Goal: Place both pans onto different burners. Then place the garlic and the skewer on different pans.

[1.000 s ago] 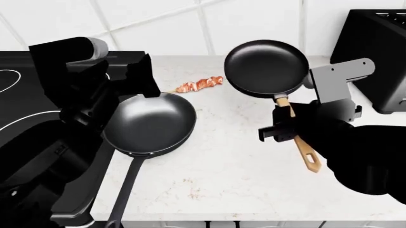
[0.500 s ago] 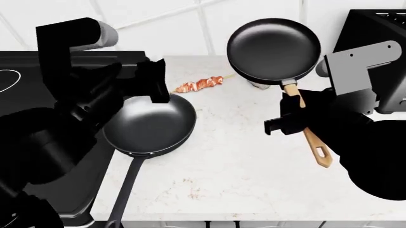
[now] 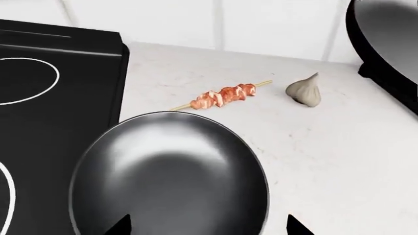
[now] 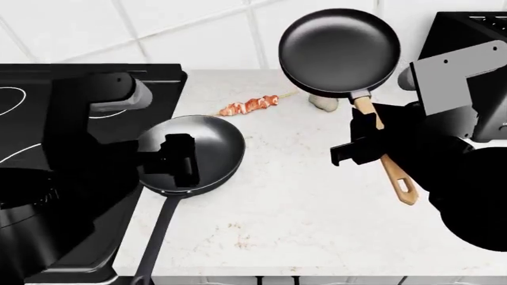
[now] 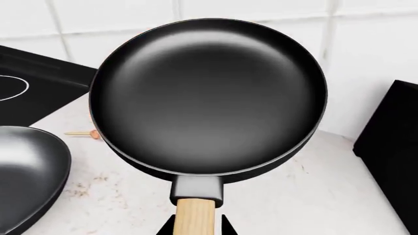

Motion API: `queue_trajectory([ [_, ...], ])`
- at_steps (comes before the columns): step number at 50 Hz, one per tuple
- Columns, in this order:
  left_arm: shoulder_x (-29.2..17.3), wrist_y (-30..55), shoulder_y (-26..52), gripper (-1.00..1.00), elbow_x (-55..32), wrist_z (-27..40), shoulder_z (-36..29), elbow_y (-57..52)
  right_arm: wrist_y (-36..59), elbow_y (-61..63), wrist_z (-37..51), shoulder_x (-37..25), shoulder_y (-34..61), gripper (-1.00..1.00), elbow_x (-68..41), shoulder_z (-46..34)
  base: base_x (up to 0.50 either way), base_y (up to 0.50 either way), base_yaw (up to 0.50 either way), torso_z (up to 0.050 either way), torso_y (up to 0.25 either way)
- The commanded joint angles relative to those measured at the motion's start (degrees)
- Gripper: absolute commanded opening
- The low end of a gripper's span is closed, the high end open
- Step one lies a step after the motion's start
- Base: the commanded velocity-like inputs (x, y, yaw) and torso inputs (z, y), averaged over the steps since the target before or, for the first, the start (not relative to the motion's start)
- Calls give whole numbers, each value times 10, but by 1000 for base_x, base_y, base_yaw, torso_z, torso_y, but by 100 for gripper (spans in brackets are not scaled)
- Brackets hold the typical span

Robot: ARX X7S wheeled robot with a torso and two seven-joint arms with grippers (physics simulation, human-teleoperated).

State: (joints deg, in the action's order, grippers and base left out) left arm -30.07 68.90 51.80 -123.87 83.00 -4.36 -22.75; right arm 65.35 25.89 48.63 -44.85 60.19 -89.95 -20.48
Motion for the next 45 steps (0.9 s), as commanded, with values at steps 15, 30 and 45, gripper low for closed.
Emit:
queue_trajectory([
  [15,-33,-40,-72,100,-5,25,-39,-19,-20,12,-16,-12,-4,-100,56,25,0,0,0,1,3],
  [30,-40,-53,-79,100,15,30,-69,-31,-42,22,-21,-19,-35,-100,58,36,0,0,0,1,2],
  [45,-45,-71,-87,100,21,28,-100,-36,-44,25,-17,-24,-34,-100,53,38,0,0,0,1,3],
])
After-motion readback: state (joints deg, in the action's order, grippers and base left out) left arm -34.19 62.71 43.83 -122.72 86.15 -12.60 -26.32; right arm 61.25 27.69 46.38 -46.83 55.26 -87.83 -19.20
